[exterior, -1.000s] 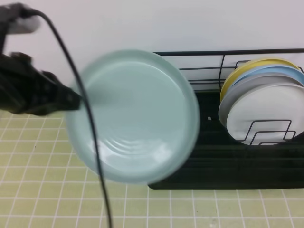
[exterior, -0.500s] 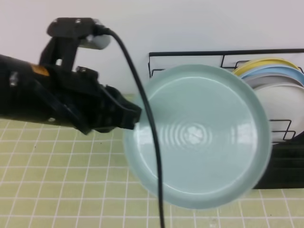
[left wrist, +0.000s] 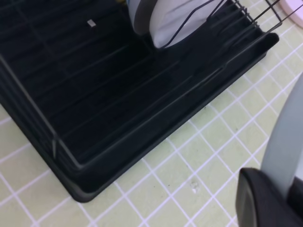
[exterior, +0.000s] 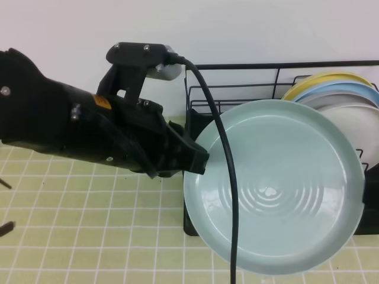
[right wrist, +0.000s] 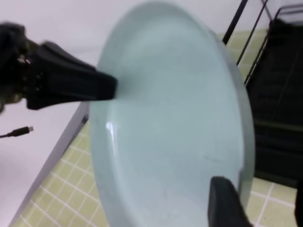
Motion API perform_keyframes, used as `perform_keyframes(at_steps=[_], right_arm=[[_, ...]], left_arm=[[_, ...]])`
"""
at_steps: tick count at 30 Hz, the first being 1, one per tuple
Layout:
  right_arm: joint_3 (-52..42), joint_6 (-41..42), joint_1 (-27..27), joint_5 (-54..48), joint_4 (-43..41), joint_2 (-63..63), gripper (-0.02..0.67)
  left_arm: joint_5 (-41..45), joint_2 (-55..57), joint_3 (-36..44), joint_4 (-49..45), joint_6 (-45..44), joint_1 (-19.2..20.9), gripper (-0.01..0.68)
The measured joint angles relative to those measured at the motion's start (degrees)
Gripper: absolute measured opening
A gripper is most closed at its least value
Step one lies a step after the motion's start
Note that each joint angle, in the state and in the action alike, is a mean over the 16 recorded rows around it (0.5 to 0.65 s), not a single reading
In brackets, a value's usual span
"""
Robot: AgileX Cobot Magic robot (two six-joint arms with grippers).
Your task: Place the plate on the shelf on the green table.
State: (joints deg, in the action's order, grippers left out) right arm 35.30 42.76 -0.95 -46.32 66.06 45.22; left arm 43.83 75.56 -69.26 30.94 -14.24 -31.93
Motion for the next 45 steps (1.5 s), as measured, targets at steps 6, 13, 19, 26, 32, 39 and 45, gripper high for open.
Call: perform_keyframes(at_steps=[6, 13, 19, 26, 32, 39, 45], right_arm=[[0.0, 3.4, 0.0, -1.2, 2.1, 3.7, 0.313], [0.0, 6.6, 0.0, -2.4, 4.5, 6.2, 0.311], [0.0, 8.8, 0.0, -3.7, 5.5, 7.9, 0.266], [0.0, 11.7, 0.0, -4.6, 5.7, 9.1, 0.165], [0.0, 15.0, 0.0, -4.7, 4.7, 9.4, 0.085], [0.0, 18.4, 0.0, -2.1, 0.5, 9.4, 0.055], [0.8, 19.8, 0.0, 1.9, -5.0, 9.3, 0.044]], left_arm=[[-0.3, 0.7, 0.0, 0.6, 0.0, -0.1, 0.000], [-0.5, 0.7, 0.0, 1.6, -0.5, -0.1, 0.000], [-0.5, 0.7, 0.0, 2.5, -1.0, -0.1, 0.000], [0.5, 0.7, 0.0, 3.8, -1.4, -0.1, 0.008], [2.4, 0.6, 0.0, 6.9, -1.6, -0.1, 0.101], [4.7, 0.5, 0.0, 12.2, -2.5, -0.2, 0.297], [5.4, -0.1, 0.0, 16.2, -4.5, -0.2, 0.432]])
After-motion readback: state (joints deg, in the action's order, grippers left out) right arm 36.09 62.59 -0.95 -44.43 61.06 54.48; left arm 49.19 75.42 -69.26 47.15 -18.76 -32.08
